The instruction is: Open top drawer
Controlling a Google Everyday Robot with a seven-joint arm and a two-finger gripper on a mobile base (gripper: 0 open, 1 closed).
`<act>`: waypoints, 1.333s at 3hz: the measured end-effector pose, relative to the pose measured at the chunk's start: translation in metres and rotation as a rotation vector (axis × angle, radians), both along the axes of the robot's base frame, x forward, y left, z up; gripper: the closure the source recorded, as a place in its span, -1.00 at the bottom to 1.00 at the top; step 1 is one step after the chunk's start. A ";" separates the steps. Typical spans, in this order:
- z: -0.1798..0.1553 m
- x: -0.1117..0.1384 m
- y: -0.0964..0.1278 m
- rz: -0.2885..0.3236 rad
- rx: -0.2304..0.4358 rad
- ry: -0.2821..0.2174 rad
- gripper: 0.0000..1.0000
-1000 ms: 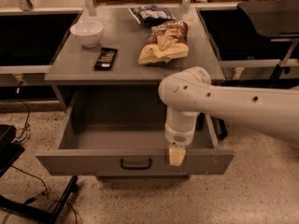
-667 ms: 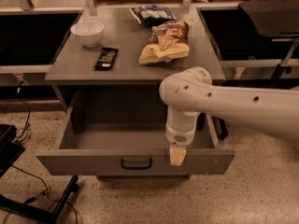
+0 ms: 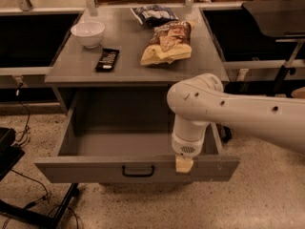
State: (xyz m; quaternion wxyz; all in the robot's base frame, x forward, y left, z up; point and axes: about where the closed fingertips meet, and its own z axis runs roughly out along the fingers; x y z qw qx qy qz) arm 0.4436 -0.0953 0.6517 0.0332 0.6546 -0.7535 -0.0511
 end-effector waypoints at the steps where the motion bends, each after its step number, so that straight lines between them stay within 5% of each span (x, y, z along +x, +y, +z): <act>1: 0.005 -0.018 -0.003 0.016 0.001 0.026 1.00; 4: 0.009 -0.030 -0.014 0.032 0.007 0.037 1.00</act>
Offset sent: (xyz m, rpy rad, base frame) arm -0.2361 -0.2160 0.0771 0.1448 0.2177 0.3523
